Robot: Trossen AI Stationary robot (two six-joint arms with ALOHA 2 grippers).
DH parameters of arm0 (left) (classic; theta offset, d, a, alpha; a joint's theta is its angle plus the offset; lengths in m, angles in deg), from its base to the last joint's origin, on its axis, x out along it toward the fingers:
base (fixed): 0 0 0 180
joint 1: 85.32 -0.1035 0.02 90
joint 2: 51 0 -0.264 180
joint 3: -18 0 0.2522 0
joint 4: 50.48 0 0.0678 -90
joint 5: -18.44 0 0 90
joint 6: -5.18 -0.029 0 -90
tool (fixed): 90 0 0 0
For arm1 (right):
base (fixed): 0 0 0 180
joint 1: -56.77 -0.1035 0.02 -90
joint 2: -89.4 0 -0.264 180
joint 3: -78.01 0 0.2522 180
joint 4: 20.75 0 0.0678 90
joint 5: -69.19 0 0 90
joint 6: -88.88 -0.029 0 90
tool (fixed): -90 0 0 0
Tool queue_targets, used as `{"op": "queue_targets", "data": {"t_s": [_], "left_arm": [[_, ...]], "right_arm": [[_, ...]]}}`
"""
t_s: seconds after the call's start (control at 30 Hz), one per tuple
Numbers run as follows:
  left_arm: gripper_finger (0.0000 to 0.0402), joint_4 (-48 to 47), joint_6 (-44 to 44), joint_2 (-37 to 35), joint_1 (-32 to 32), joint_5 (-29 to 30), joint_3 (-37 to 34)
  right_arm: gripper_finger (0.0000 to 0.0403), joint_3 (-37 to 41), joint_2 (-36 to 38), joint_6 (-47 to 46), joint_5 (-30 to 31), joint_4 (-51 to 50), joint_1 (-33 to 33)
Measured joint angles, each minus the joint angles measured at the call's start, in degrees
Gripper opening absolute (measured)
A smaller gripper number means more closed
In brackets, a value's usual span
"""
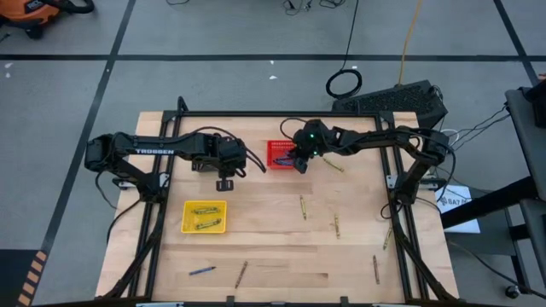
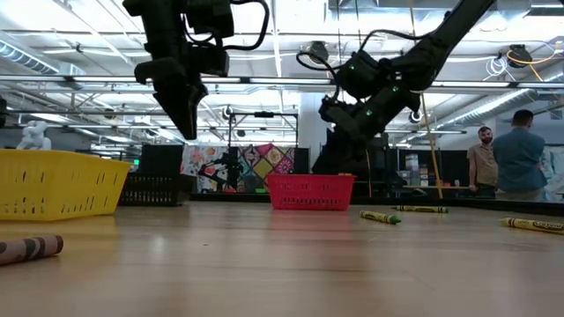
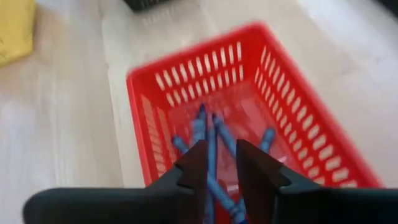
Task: Sort crayons
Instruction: Put the brown crayon into the black bin
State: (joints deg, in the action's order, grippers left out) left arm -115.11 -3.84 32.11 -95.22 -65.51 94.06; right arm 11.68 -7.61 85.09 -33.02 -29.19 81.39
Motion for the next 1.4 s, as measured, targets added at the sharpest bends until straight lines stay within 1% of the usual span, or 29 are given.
{"op": "queue_targets", "data": {"t_s": [0.1, 0.23, 0.33, 0.43, 0.57, 0.8, 0.93, 1.17, 1.3, 1.4], "left_arm": [[0.0082, -3.2, 3.6, 0.0, 0.8, -1.0, 0.0], [0.0082, -8.4, 9.9, 0.0, 3.6, -6.4, 0.0], [0.0082, -9.4, 14.4, 0.0, 7.4, -10.2, 0.0], [0.0082, -9.3, 20.1, 0.0, 12.0, -11.4, 0.0], [0.0082, -7.7, 27.7, 0.0, 18.1, -11.6, 0.0], [0.0082, -2.4, 41.5, 0.0, 27.7, -11.5, 0.0], [0.0082, 0.2, 50.5, 0.0, 33.5, -9.9, 0.0], [0.0082, 4.3, 68.8, 1.7, 44.1, -7.4, 0.0], [0.0082, 6.9, 78.5, 5.0, 49.2, -7.3, -0.1], [0.0082, 10.4, 83.6, 8.0, 52.1, -7.4, 0.0]], "right_arm": [[0.0082, -2.0, 0.1, 0.0, 0.0, -1.1, 0.0], [0.009, -5.4, 1.1, 3.0, -0.1, -8.5, 0.0], [0.009, -8.6, 2.3, 5.7, 0.0, -15.5, 0.0], [0.0091, -12.0, 3.8, 7.0, 0.0, -21.0, 0.0], [0.0091, -16.4, 5.8, 9.5, 0.1, -26.5, 0.0], [0.0091, -25.2, 7.6, 10.7, 0.4, -35.7, 0.0], [0.0091, -29.5, 7.6, 10.8, 0.5, -40.7, 0.0], [0.0091, -31.5, 7.6, 11.6, 0.5, -40.7, 0.0], [0.0091, -31.5, 7.5, 13.6, 0.5, -42.0, 0.0], [0.0091, -31.5, 7.5, 13.7, 0.4, -42.1, 0.0]]}}
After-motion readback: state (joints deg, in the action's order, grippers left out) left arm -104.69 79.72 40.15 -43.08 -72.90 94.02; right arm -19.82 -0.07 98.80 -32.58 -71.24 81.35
